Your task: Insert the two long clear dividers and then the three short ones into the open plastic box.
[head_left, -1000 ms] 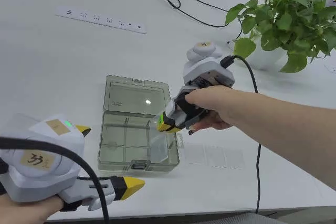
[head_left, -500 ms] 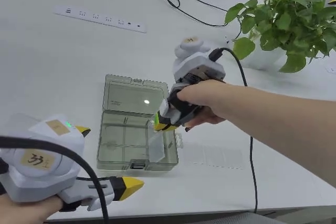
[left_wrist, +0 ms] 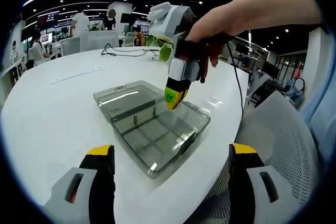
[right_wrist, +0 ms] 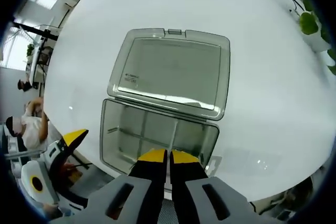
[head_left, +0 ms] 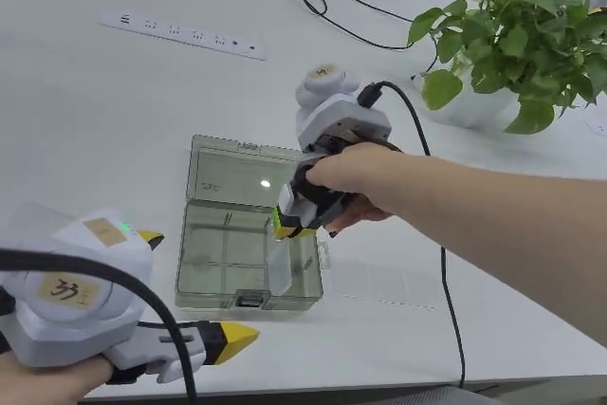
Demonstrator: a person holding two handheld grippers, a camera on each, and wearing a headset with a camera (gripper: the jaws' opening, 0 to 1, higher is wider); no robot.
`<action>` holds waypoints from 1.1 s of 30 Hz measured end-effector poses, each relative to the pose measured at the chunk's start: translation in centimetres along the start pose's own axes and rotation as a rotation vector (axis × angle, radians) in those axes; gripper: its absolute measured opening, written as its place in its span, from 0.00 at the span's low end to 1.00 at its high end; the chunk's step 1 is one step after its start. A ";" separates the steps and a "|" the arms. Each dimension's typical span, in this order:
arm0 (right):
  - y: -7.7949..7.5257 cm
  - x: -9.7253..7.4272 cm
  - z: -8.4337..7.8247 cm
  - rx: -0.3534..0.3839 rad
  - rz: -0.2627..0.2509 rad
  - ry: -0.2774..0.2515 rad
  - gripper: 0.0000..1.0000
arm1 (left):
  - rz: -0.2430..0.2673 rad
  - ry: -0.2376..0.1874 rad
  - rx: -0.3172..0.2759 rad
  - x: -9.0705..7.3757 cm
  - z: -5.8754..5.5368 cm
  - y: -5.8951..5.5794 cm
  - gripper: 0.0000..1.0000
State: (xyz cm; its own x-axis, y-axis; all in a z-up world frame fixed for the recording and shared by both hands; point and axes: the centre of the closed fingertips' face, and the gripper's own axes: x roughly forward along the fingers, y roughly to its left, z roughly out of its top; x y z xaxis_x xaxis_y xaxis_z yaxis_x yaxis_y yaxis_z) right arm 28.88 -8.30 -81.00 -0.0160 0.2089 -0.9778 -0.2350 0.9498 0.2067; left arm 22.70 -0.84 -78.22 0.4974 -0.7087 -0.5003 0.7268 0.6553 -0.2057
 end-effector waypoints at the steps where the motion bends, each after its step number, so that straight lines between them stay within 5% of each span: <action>1: 0.0 0.0 0.0 0.000 -0.002 0.000 0.03 | 0.001 -0.001 0.000 0.0 0.0 0.0 0.91; 19: -0.4 1.0 -0.5 -0.064 -0.040 0.019 0.03 | 0.014 0.008 -0.010 -0.3 -0.2 -0.1 0.91; 33: -0.2 0.9 -0.8 -0.071 0.006 0.002 0.10 | 0.017 0.012 -0.007 -0.3 -0.1 -0.2 0.91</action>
State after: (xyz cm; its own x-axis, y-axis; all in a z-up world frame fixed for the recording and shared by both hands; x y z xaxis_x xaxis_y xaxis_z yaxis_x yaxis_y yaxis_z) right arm 28.17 -8.45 -81.94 -0.0199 0.2136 -0.9767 -0.3033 0.9296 0.2095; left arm 22.38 -0.72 -78.13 0.5043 -0.6943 -0.5136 0.7146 0.6693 -0.2032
